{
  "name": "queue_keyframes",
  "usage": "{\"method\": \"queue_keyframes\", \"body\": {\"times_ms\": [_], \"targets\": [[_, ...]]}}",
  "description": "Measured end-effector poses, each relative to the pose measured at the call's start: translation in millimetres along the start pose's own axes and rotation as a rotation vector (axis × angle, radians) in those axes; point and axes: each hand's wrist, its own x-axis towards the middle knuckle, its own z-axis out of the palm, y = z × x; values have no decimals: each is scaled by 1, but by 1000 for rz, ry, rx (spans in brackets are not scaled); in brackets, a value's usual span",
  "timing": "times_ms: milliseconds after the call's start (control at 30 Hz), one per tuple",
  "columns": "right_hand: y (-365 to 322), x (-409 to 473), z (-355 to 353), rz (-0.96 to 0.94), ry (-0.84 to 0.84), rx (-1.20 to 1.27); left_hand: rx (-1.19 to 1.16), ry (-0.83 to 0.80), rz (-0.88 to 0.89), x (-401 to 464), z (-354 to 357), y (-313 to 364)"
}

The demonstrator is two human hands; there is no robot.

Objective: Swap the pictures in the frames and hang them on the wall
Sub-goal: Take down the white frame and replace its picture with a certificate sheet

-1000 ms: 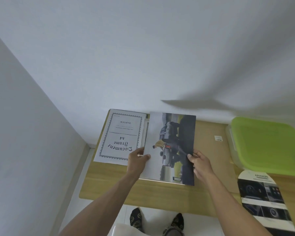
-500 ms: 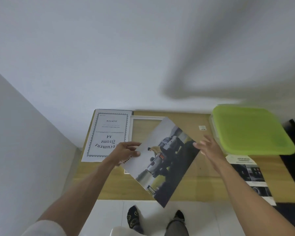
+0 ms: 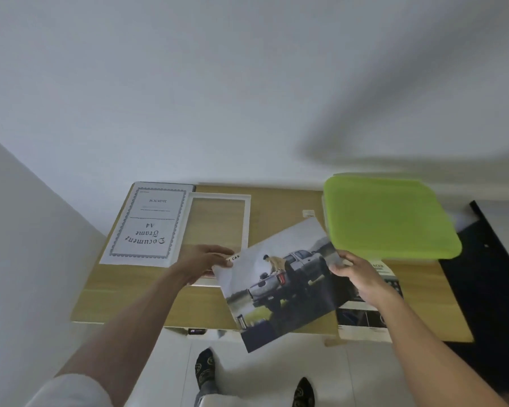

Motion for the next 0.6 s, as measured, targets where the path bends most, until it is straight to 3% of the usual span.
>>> {"method": "queue_keyframes", "body": {"times_ms": [267,433,600], "targets": [[77,-16,-97,96,33,114,-320,236,-7,9,140,-17],[102,-32,-151,140,70,88,-206,295,39,25,212,-6],[124,-26,-194,165,204,89,-122,247,80,44,265,17]]}}
